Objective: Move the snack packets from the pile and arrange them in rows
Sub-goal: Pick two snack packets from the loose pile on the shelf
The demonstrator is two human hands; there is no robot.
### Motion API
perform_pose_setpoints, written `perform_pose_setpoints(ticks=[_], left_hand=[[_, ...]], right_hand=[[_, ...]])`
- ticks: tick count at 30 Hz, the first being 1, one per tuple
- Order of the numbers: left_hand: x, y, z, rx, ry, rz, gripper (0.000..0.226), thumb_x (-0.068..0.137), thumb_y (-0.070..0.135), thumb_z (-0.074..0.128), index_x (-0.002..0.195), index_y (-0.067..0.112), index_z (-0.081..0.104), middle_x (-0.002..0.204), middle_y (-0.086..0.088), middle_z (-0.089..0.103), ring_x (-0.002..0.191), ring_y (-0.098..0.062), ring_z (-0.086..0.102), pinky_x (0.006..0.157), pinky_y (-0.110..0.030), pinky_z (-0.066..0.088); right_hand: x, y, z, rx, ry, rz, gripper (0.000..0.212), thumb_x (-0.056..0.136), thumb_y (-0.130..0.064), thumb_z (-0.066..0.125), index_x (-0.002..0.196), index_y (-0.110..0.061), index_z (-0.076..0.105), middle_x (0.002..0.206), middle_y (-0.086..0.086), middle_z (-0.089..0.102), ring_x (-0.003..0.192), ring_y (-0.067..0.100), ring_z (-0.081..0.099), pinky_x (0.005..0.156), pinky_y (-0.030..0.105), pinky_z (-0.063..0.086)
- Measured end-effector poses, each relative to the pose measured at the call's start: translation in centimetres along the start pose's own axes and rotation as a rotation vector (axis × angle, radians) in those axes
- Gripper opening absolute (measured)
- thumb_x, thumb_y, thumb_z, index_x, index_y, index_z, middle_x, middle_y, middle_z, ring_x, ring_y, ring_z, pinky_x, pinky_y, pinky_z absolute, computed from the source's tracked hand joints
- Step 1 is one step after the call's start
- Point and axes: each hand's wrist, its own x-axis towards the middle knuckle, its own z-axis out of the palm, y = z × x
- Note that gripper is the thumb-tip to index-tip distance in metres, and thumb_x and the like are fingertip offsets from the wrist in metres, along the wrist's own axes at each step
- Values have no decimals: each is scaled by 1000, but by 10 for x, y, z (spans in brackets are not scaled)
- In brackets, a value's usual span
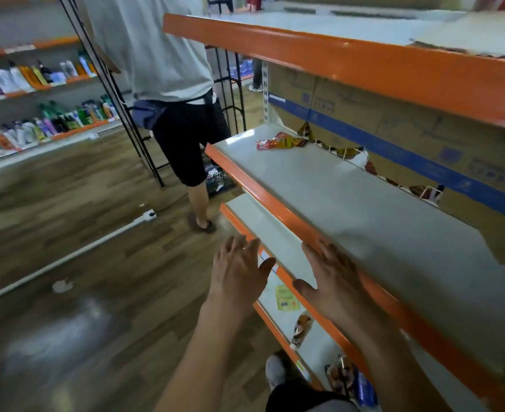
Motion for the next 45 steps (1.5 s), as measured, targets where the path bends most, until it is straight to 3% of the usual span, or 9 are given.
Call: perform_pose_setpoints(ticks=[7, 12, 18, 23, 29, 32, 36, 41, 45], left_hand=[[55, -40, 4, 4, -7, -74, 55, 91, 60, 27, 121, 27, 57, 123, 3, 57, 120, -23, 53, 96, -39, 47], [111, -55, 2, -53, 3, -97, 45, 94, 52, 56, 127, 22, 58, 130, -2, 58, 128, -25, 48, 104, -41, 43], [186, -55, 8, -6, -32, -40, 58, 96, 55, 49, 140, 18, 50, 143, -8, 50, 137, -28, 40, 110, -43, 37], [230, -55, 15, 12, -63, 6, 58, 97, 55, 48, 142, 19, 48, 147, -11, 47, 140, -31, 36, 113, -42, 33], [276, -64, 30, -37, -53, 64, 55, 94, 53, 54, 133, 14, 57, 130, -11, 59, 128, -31, 47, 105, -43, 41], [301, -70, 37, -48, -70, 90, 53, 95, 54, 53, 130, 15, 59, 131, -9, 60, 128, -31, 48, 105, -41, 40], [344, -78, 43, -39, -111, 150, 52, 95, 54, 53, 130, 15, 58, 131, -9, 58, 128, -29, 49, 107, -41, 40], [403, -90, 54, -47, -133, 231, 52, 94, 54, 55, 125, 13, 58, 120, -11, 62, 119, -30, 54, 101, -42, 45], [444, -90, 55, -85, -197, 273, 55, 94, 54, 54, 133, 15, 52, 136, -13, 53, 126, -32, 48, 103, -45, 43]], right_hand=[[82, -18, 2, 26, 8, -82, 75, 95, -52, 50, 156, -24, 16, 164, 6, 16, 150, 24, 15, 120, 38, 17], [141, -21, -5, 40, -2, -88, 73, 97, -49, 50, 156, -21, 17, 162, 6, 21, 148, 24, 21, 118, 37, 18], [200, -15, -20, 27, -12, -19, 68, 95, -44, 54, 152, -16, 29, 152, 9, 36, 140, 25, 32, 110, 32, 25], [240, -1, -20, 79, -33, 32, 71, 96, -46, 53, 155, -19, 24, 160, 7, 24, 147, 23, 22, 117, 36, 19], [283, 11, -14, 100, 3, 119, 68, 92, -40, 60, 151, -16, 34, 156, 8, 33, 143, 25, 31, 112, 35, 27], [303, 11, -10, 89, -11, 155, 70, 94, -53, 49, 151, -16, 34, 155, 9, 34, 141, 26, 33, 109, 34, 30], [336, 12, -8, 121, 69, 199, 74, 88, -61, 50, 145, -15, 43, 143, 10, 47, 130, 27, 44, 102, 35, 37], [391, 11, -9, 116, 176, 284, 61, 95, -47, 56, 145, -15, 43, 145, 13, 46, 130, 30, 45, 105, 39, 40], [434, 14, -10, 105, 236, 383, 64, 97, -48, 52, 148, -13, 37, 151, 14, 40, 134, 31, 42, 107, 40, 37]])
